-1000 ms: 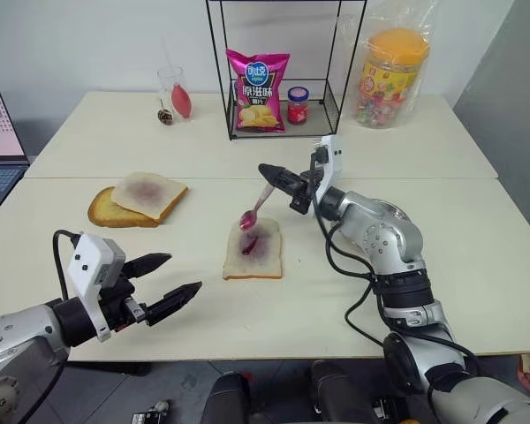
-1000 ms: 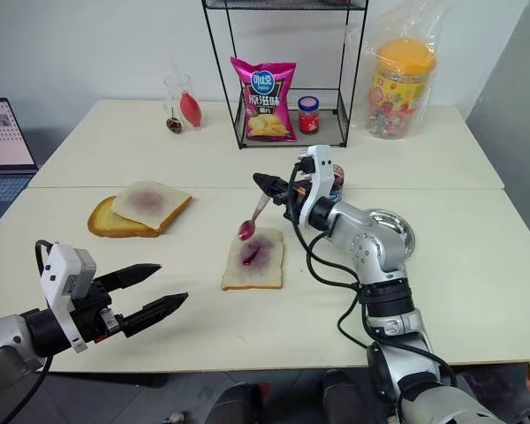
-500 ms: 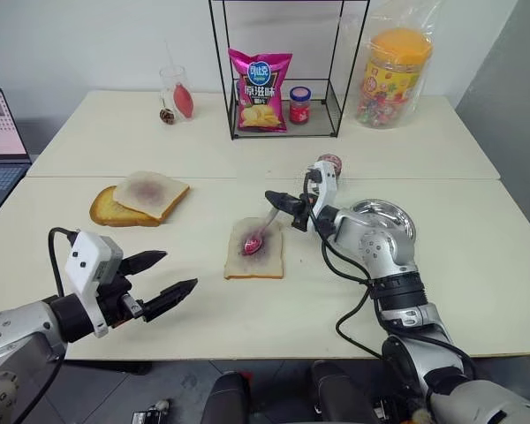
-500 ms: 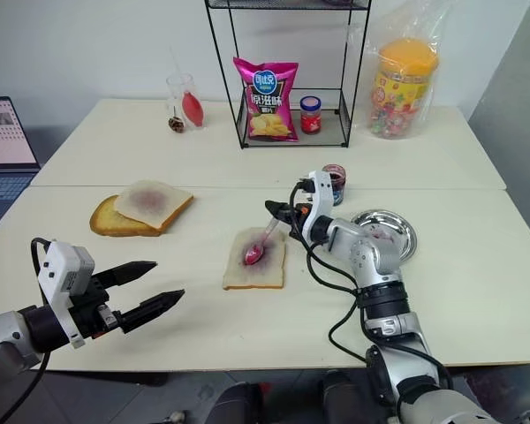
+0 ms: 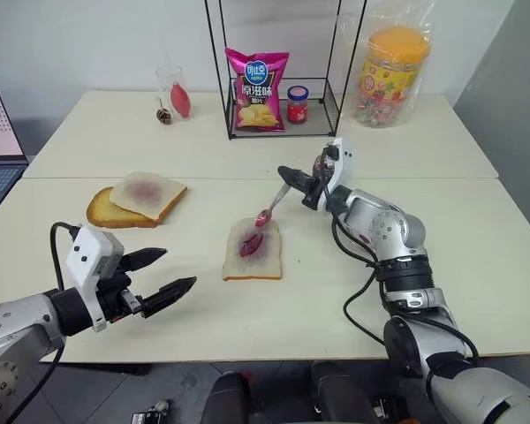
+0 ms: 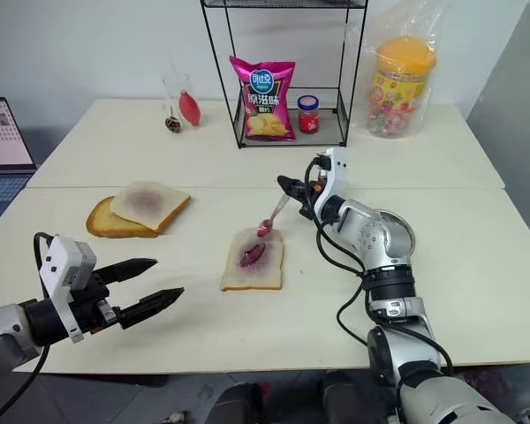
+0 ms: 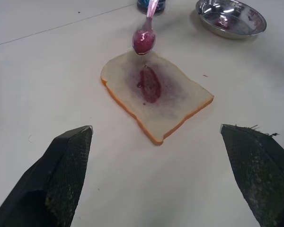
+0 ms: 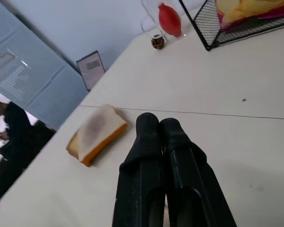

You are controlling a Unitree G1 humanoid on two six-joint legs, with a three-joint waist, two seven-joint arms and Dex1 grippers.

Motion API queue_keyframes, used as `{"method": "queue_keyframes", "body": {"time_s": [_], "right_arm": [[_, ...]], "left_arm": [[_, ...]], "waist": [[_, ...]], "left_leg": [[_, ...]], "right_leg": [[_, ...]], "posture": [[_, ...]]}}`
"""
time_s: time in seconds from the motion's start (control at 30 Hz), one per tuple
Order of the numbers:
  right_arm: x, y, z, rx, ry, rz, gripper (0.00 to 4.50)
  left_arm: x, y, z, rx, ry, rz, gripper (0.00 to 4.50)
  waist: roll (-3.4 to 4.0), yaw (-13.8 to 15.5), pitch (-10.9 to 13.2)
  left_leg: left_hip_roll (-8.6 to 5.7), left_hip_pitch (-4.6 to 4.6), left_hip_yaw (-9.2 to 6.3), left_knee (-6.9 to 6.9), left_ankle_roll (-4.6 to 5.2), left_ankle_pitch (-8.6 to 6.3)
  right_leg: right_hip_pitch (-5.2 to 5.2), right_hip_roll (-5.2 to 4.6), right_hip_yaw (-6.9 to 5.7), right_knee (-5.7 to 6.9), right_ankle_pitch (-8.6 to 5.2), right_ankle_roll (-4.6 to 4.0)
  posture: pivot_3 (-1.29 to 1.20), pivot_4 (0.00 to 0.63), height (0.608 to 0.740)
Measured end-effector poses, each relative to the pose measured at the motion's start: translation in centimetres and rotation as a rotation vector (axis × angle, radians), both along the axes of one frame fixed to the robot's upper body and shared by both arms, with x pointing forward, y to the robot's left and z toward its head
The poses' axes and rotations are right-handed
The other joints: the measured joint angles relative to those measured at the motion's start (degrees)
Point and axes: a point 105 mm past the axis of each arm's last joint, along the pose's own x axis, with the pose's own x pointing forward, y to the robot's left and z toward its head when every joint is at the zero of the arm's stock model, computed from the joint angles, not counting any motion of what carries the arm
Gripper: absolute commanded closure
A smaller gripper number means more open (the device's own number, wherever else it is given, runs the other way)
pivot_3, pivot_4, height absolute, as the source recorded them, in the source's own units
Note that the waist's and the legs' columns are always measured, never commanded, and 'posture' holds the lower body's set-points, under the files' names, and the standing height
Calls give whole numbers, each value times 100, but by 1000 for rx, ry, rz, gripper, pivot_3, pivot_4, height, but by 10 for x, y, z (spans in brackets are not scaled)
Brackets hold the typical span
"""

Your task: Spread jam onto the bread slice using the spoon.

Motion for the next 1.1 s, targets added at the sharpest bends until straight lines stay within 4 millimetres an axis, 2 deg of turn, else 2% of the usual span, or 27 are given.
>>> {"method": "queue_keyframes", "body": {"time_s": [0.1, 0.2, 0.3, 0.37, 0.8, 0.97, 1.1], "right_arm": [[-6, 14, 0, 13, 13, 31, 4478], [-8, 22, -8, 5, 30, 41, 4478], [-4, 17, -36, -65, 76, 2, 4478], [-2, 9, -42, -81, 76, -10, 4478], [8, -26, -29, -87, 32, -72, 4478], [-8, -13, -11, 76, 99, 33, 4478], [-13, -9, -15, 67, 116, 43, 4478]], "left_arm": [[0, 0, 0, 0, 0, -1, 0], [0, 0, 0, 1, -1, 0, 0], [-1, 0, -1, 2, 5, -1, 0], [-1, 0, -1, 2, 7, -4, 0], [4, 3, 4, 19, -20, -11, 0], [7, 1, 6, 19, -22, -31, 0], [8, 2, 6, 21, -23, -31, 0]], "waist": [[0, 2, 0], [0, 3, 0], [-1, 9, 0], [0, 14, 0], [-1, 14, 0], [0, 5, 0], [-2, 3, -1]], "left_leg": [[0, 0, -2, -7, 0, 0], [-1, 0, -1, -7, 0, 0], [-4, 0, 1, -7, 0, 0], [-5, 0, 3, -7, 0, 0], [-4, 2, 2, -7, 0, 0], [-1, 2, -1, -12, 0, 0], [-1, 2, -2, -13, 0, 0]], "right_leg": [[-2, 0, -2, -1, -1, -1], [-1, -1, -2, -2, -2, -1], [-1, -5, -1, -4, -2, -1], [-1, -6, 1, -3, -2, -1], [0, -4, 0, -3, -1, 2], [-1, 1, -2, -2, -2, 0], [-1, 1, -2, -3, -3, 0]], "posture": [[0, 150, 740], [0, 150, 740], [0, 150, 740], [0, 150, 740], [0, 150, 740], [0, 150, 740], [0, 150, 740]]}}
